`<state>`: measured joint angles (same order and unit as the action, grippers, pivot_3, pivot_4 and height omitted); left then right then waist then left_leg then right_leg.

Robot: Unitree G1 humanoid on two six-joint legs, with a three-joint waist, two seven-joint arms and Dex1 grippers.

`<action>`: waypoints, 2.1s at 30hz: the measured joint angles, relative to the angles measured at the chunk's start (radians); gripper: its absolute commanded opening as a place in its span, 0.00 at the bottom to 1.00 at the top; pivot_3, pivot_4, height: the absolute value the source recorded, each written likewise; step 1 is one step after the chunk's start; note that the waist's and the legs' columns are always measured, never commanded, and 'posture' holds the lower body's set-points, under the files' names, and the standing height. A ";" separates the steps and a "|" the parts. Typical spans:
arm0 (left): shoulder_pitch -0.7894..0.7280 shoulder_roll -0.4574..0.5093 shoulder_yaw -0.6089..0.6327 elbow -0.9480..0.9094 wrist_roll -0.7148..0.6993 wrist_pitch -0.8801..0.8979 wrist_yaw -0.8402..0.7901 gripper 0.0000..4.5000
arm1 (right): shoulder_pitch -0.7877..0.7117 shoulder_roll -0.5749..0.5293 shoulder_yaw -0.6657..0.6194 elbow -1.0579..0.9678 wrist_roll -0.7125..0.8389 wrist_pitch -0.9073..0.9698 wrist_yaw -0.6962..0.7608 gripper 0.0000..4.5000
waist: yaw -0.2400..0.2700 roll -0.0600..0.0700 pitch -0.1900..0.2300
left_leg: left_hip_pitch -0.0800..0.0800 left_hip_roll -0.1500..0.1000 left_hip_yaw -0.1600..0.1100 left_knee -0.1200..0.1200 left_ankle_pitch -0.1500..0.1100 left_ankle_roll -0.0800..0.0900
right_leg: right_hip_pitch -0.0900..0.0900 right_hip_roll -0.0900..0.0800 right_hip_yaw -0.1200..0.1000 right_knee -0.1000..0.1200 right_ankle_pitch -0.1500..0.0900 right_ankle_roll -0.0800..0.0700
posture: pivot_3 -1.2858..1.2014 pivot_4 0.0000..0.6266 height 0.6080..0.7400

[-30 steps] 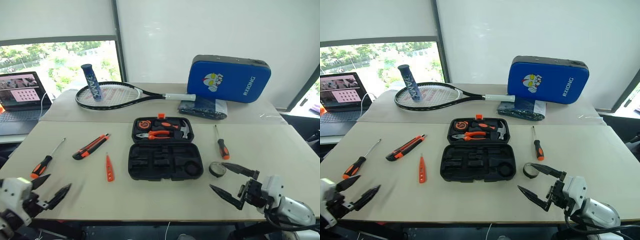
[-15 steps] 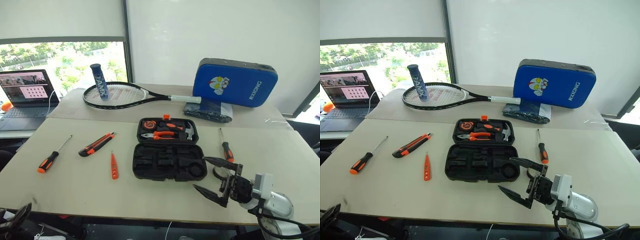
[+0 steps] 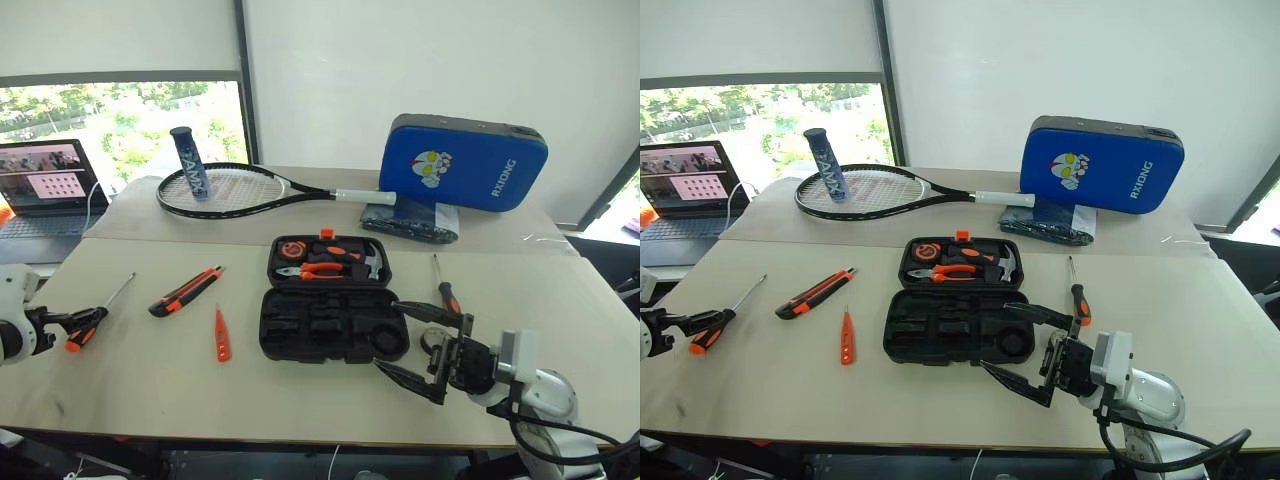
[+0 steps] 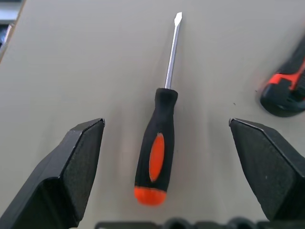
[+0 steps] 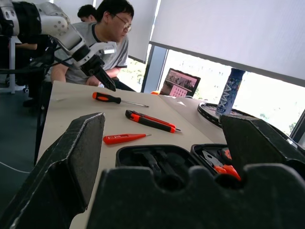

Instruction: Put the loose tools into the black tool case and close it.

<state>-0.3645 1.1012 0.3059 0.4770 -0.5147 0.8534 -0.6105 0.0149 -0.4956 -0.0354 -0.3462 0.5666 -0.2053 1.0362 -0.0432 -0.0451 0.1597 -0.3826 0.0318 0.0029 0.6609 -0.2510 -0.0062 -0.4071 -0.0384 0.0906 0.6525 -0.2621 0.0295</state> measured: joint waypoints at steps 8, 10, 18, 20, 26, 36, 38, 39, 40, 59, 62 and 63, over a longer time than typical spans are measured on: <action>-0.264 -0.049 -0.188 0.322 0.174 -0.088 -0.164 0.51 | 0.007 0.000 0.006 0.001 -0.014 0.001 -0.013 1.00 | 0.005 -0.001 0.000 | -0.010 -0.001 0.000 0.003 0.001 -0.001 | -0.014 -0.001 0.000 0.010 0.000 0.000 | 0.52 0.24 1.00; -0.275 -0.049 -0.195 0.343 0.194 -0.106 -0.179 0.34 | 0.014 -0.001 0.006 0.001 -0.015 0.001 -0.013 1.00 | 0.006 -0.001 0.000 | -0.010 -0.001 0.001 0.004 0.001 -0.001 | -0.013 -0.001 0.000 0.010 0.000 0.000 | 0.52 0.24 1.00; -0.284 -0.041 -0.168 0.401 0.232 -0.298 -0.328 0.10 | 0.067 -0.031 -0.028 -0.014 -0.017 0.001 -0.018 1.00 | 0.006 -0.003 0.000 | -0.012 0.000 0.000 0.010 0.001 -0.001 | -0.014 0.000 -0.002 0.012 0.000 0.000 | 0.52 0.24 1.00; -0.274 -0.053 -0.105 0.350 0.190 -0.429 -0.425 0.10 | 0.082 -0.046 -0.065 -0.014 -0.017 0.000 -0.019 1.00 | 0.009 -0.004 0.000 | -0.016 0.001 -0.001 0.013 0.001 -0.001 | -0.015 -0.001 -0.003 0.012 0.000 0.000 | 0.52 0.24 1.00; -0.326 -0.171 -0.159 0.001 0.081 -0.533 -0.733 0.10 | 0.118 -0.068 -0.174 -0.001 -0.013 -0.003 -0.046 1.00 | 0.045 -0.003 0.000 | -0.017 -0.002 -0.001 0.019 0.001 -0.001 | -0.011 -0.004 -0.004 0.011 0.002 0.003 | 0.52 0.24 1.00; -0.676 -0.555 -0.627 0.137 0.481 -0.855 -0.749 0.10 | 0.200 -0.021 -0.218 0.014 -0.017 -0.003 -0.122 1.00 | 0.032 -0.003 0.000 | -0.018 -0.003 -0.001 0.021 0.000 0.000 | -0.012 -0.001 -0.001 0.011 0.002 0.004 | 0.52 0.24 1.00; -0.708 -0.597 -0.665 0.199 0.536 -0.898 -0.730 0.10 | 0.209 -0.008 -0.212 -0.009 -0.026 -0.003 -0.139 1.00 | 0.018 -0.002 -0.001 | -0.018 -0.003 0.000 0.020 0.000 0.001 | -0.012 -0.001 0.002 0.011 0.002 0.004 | 0.52 0.24 1.00; -0.715 -0.615 -0.682 0.225 0.558 -0.911 -0.731 0.10 | 0.214 -0.001 -0.209 -0.023 -0.034 -0.002 -0.153 1.00 | 0.012 -0.002 -0.001 | -0.018 -0.003 -0.001 0.020 0.000 0.001 | -0.013 0.000 0.002 0.011 0.002 0.004 | 0.52 0.24 1.00; -0.716 -0.627 -0.690 0.243 0.570 -0.918 -0.731 0.10 | 0.216 0.001 -0.205 -0.034 -0.035 -0.002 -0.162 1.00 | 0.007 -0.002 0.000 | -0.018 -0.003 -0.001 0.020 0.000 0.001 | -0.013 0.000 0.002 0.011 0.002 0.004 | 0.52 0.24 1.00; -0.761 -0.714 -0.726 0.418 0.763 -0.938 -0.624 0.10 | 0.255 0.018 -0.171 -0.136 -0.073 0.014 -0.252 1.00 | 0.022 -0.001 0.000 | -0.018 -0.003 -0.001 0.021 0.000 0.001 | -0.012 0.000 0.002 0.011 0.002 0.005 | 0.52 0.24 1.00; -0.761 -0.720 -0.726 0.419 0.771 -0.935 -0.615 0.31 | 0.259 0.019 -0.168 -0.136 -0.073 0.014 -0.251 1.00 | 0.026 -0.001 0.000 | -0.018 -0.003 -0.001 0.021 0.000 0.001 | -0.012 0.000 0.002 0.012 0.002 0.005 | 0.52 0.24 1.00; -0.761 -0.721 -0.727 0.420 0.778 -0.931 -0.615 0.36 | 0.263 0.019 -0.168 -0.136 -0.072 0.014 -0.251 1.00 | 0.027 -0.001 0.000 | -0.017 -0.003 -0.001 0.021 0.000 0.001 | -0.011 0.000 0.002 0.012 0.002 0.005 | 0.52 0.24 1.00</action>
<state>-1.1254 0.3799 -0.4209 0.8969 0.2630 -0.0773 -1.2253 0.2781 -0.4768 -0.2035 -0.4822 0.4942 -0.1917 0.7853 -0.0161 -0.0464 0.1593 -0.3999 0.0287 0.0021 0.6823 -0.2512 -0.0049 -0.4184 -0.0387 0.0924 0.6641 -0.2599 0.0346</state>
